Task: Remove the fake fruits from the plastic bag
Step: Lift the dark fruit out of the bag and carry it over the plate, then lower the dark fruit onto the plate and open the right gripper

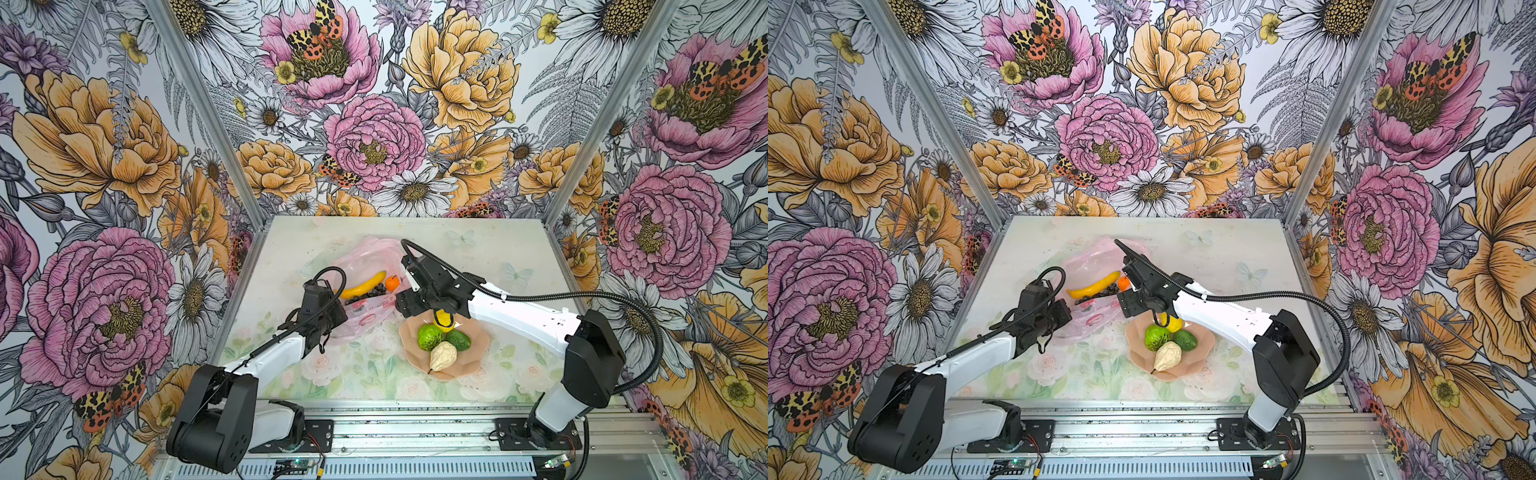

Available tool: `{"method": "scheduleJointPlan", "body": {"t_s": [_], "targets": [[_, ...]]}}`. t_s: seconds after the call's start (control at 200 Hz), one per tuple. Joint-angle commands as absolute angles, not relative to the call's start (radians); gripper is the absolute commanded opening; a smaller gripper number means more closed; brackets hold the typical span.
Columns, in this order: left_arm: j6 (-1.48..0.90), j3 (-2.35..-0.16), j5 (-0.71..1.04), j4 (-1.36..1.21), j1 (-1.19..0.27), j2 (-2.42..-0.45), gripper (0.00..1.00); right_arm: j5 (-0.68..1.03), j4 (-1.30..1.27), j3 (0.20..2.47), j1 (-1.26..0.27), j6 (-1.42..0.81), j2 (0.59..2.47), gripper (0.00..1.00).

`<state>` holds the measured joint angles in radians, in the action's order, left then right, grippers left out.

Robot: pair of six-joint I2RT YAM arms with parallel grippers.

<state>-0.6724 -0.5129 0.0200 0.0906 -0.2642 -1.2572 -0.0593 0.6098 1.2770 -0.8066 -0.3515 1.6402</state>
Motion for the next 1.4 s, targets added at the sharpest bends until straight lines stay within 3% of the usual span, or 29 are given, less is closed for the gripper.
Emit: {"method": "scheduleJointPlan", "body": {"t_s": [0.0, 0.881, 1.396], "targets": [[-0.652, -0.527, 0.043, 0.061, -0.256, -1.259, 0.0, -0.072, 0.603, 1.251, -0.816, -0.294, 1.592, 0.67], [-0.655, -0.529, 0.031, 0.092, -0.259, -1.227, 0.0, -0.038, 0.604, 1.198, -0.818, -0.212, 1.687, 0.68], [-0.651, -0.534, 0.029, 0.093, -0.26, -1.234, 0.0, -0.063, 0.607, 1.163, -0.819, -0.186, 1.69, 0.77]]}}
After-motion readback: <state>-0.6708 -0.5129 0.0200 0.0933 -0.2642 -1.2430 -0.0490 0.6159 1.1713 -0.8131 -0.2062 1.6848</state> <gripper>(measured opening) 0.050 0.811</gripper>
